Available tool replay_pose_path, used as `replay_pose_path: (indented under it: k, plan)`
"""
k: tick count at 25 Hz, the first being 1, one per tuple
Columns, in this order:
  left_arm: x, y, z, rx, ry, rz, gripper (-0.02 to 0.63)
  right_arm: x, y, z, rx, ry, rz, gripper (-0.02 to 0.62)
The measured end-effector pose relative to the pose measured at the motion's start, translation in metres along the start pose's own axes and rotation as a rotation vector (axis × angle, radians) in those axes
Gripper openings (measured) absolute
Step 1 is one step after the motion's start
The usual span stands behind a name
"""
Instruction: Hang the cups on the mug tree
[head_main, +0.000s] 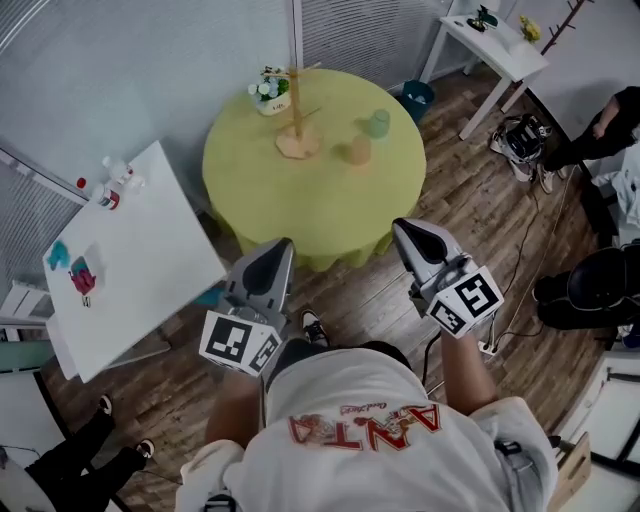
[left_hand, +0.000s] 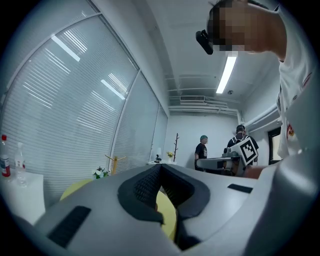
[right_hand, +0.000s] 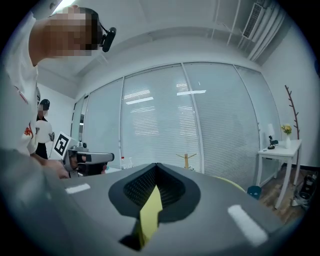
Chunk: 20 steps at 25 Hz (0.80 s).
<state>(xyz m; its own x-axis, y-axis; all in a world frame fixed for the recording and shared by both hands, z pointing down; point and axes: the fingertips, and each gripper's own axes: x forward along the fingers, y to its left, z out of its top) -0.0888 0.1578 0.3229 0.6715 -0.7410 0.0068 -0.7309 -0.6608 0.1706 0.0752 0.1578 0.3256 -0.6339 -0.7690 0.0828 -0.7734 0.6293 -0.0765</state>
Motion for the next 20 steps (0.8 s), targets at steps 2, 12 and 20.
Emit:
replay_pose_path:
  k: [2,12,20]
  plan:
    - [0.002,0.021,-0.002,-0.012,0.003,0.001,0.009,0.019,0.001,0.001,-0.004,0.007,-0.004,0.000]
    - [0.026,0.073,-0.005,-0.057,0.003,-0.008,0.009,0.073,-0.015,-0.002,-0.011,0.050,-0.018,0.000]
    - [0.065,0.098,-0.004,-0.034,0.014,0.037,0.008,0.110,-0.059,-0.006,0.008,0.039,0.017,0.000]
